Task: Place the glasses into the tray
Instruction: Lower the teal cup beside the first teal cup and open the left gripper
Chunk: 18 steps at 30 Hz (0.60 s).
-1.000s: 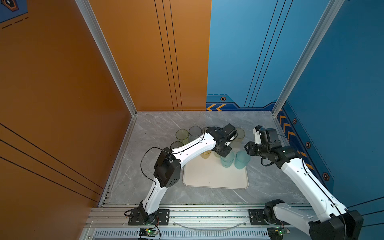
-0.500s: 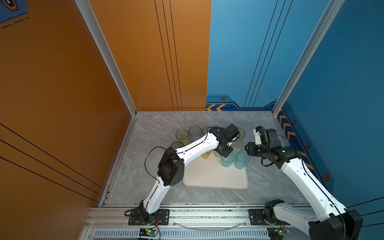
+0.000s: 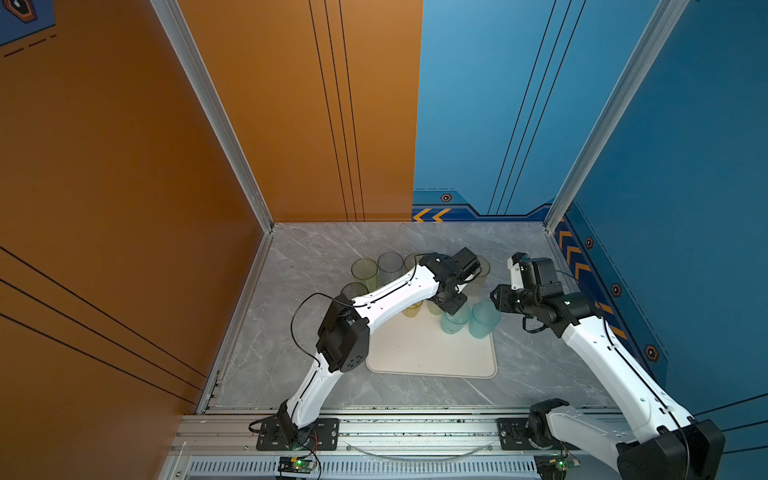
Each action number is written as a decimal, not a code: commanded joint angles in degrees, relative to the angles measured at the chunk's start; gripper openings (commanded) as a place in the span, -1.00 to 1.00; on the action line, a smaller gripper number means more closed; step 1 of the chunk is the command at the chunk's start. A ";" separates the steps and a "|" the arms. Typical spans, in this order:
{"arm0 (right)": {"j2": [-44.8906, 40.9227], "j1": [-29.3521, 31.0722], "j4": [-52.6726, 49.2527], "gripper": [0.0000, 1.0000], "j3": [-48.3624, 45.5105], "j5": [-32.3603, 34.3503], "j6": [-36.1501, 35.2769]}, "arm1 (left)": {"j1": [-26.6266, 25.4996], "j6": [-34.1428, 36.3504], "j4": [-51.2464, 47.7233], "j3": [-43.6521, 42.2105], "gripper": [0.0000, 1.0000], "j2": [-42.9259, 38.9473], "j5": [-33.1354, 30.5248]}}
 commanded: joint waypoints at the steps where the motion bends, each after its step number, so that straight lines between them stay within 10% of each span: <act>1: -0.06 -0.40 0.95 -0.16 -0.65 -1.15 -0.88 | -0.55 0.21 -1.38 2.01 -0.62 1.37 -0.71; 18: -0.76 -0.81 0.97 -0.15 -1.17 -1.57 -0.80 | -0.76 0.07 -1.38 2.12 -0.41 0.48 -0.88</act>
